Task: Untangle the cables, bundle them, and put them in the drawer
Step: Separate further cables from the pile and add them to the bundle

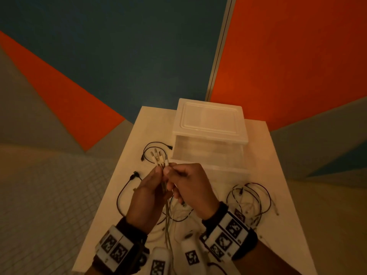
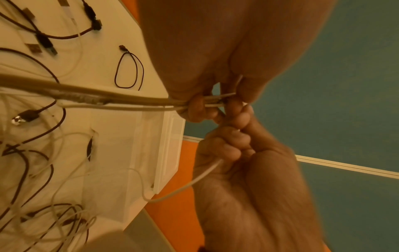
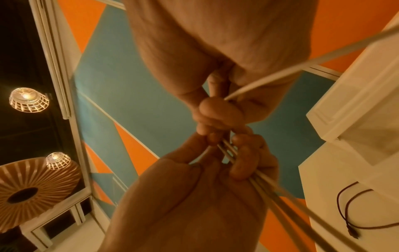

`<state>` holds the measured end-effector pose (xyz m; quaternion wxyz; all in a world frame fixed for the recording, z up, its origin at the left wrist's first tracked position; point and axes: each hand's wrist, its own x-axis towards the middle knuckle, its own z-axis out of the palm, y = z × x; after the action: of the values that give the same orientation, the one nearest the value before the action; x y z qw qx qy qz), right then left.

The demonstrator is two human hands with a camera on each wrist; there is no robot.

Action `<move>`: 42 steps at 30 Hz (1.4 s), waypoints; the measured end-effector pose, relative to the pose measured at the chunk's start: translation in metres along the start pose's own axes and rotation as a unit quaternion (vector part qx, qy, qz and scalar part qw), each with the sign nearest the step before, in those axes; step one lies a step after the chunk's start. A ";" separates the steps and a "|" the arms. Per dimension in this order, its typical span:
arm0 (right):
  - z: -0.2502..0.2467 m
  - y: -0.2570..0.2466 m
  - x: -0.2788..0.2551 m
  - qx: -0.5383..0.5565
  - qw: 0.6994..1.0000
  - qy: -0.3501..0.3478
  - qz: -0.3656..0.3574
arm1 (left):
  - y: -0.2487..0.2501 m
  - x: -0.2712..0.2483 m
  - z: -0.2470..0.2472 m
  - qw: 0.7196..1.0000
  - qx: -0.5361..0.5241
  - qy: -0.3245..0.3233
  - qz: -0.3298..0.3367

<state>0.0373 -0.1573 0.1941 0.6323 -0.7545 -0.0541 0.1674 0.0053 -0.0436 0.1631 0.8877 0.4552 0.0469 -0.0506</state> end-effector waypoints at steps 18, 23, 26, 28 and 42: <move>0.007 0.013 -0.003 0.057 0.989 0.134 -0.026 | -0.015 -0.003 -0.001 0.997 0.071 0.015 0.000; 0.006 0.019 -0.001 -0.029 0.988 0.150 -0.029 | -0.017 -0.006 -0.007 0.990 0.143 0.010 0.009; 0.004 0.020 0.001 -0.067 0.983 0.164 -0.047 | -0.019 -0.009 -0.008 0.987 0.162 -0.003 0.013; 0.002 0.018 0.000 -0.063 0.985 0.153 -0.053 | -0.019 -0.009 -0.010 0.984 0.176 -0.004 0.026; 0.006 0.010 0.002 -0.083 0.987 0.127 -0.047 | -0.007 -0.010 -0.008 0.980 0.192 -0.044 0.023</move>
<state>0.0356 -0.1532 0.1827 0.5764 -0.8161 -0.0222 0.0355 -0.0060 -0.0411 0.1540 0.7858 0.6156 -0.0137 -0.0582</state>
